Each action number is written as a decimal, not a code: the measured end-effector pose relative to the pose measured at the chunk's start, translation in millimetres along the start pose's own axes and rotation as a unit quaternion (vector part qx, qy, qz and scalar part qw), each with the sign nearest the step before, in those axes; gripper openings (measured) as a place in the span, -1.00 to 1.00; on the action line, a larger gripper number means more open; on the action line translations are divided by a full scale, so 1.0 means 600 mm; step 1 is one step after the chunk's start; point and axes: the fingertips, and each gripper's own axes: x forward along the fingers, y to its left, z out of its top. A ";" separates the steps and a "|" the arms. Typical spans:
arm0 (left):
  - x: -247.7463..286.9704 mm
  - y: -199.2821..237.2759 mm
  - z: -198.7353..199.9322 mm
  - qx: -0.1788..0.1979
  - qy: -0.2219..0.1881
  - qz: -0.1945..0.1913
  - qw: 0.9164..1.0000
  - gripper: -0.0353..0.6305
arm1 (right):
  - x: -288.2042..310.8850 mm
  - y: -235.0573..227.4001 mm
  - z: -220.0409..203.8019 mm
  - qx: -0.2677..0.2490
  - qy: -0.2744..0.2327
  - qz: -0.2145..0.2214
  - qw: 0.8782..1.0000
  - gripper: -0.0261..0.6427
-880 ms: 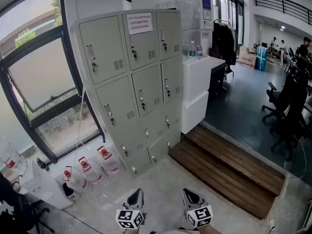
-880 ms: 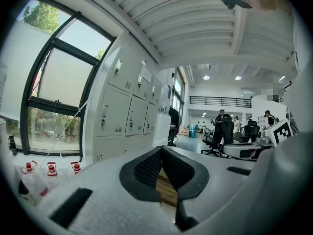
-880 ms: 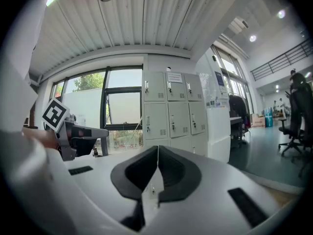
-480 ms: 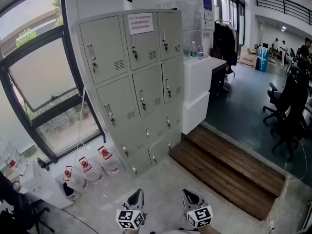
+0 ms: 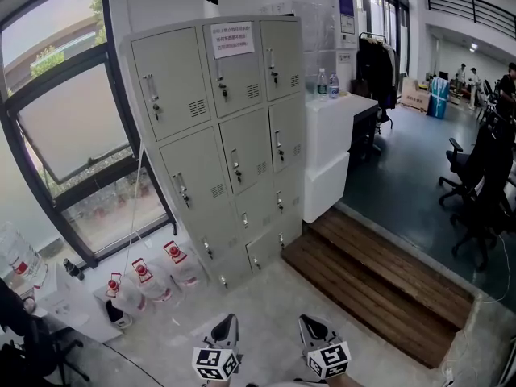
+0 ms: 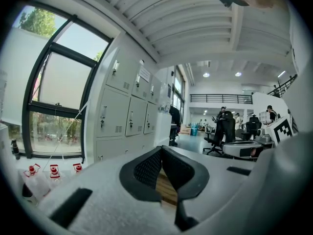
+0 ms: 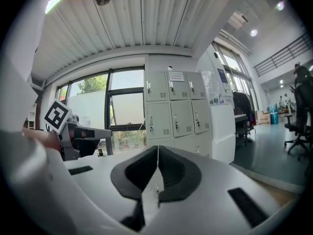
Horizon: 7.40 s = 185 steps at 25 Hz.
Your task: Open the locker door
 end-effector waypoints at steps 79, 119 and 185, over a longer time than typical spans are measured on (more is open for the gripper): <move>0.677 0.517 0.167 -0.018 -0.019 0.133 0.991 -0.87 | 0.929 -0.270 0.136 -0.023 0.033 0.164 0.986 -0.31; 0.591 0.559 0.143 -0.053 -0.025 0.175 0.983 -0.87 | 1.132 -0.209 0.906 -0.150 -0.248 0.211 0.934 -0.32; 0.705 0.470 0.123 -0.045 0.006 0.041 0.998 -0.87 | 0.951 -0.326 0.957 -0.180 -0.284 0.120 0.934 -0.53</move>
